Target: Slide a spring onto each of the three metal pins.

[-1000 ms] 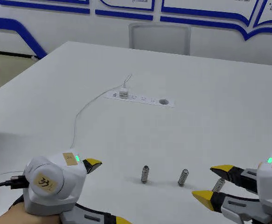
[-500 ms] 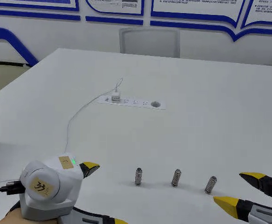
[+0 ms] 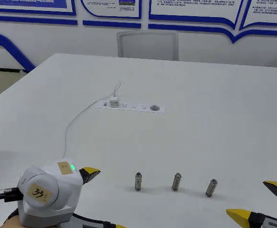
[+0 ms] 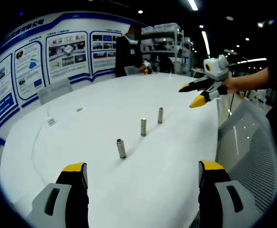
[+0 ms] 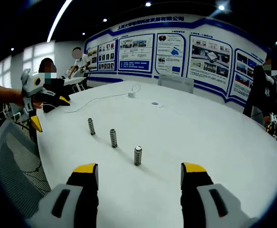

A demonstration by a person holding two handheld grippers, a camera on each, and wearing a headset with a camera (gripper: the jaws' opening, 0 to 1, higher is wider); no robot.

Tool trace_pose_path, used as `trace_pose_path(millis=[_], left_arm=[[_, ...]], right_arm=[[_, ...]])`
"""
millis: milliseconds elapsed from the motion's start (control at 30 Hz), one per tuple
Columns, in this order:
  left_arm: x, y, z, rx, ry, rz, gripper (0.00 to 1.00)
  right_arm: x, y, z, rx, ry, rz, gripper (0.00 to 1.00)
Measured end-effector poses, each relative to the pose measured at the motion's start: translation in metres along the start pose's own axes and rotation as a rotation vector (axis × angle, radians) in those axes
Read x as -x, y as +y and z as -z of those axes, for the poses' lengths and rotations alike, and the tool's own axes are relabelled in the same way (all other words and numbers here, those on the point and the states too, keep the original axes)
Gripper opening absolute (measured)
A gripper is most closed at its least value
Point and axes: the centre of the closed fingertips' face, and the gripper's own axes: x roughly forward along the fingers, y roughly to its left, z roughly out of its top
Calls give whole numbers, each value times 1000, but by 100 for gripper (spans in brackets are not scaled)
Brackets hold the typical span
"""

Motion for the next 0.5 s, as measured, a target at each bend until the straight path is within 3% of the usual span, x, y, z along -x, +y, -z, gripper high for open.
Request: trace_pose_path(millis=[300,500], left_arm=[[2,1,2,3,8,-3,99],[3,1,4,-3,13,1,99]], right_arm=[[5,-4,8,-81,-8,3,70],[6,-3,10,-82,-1,-1,69]])
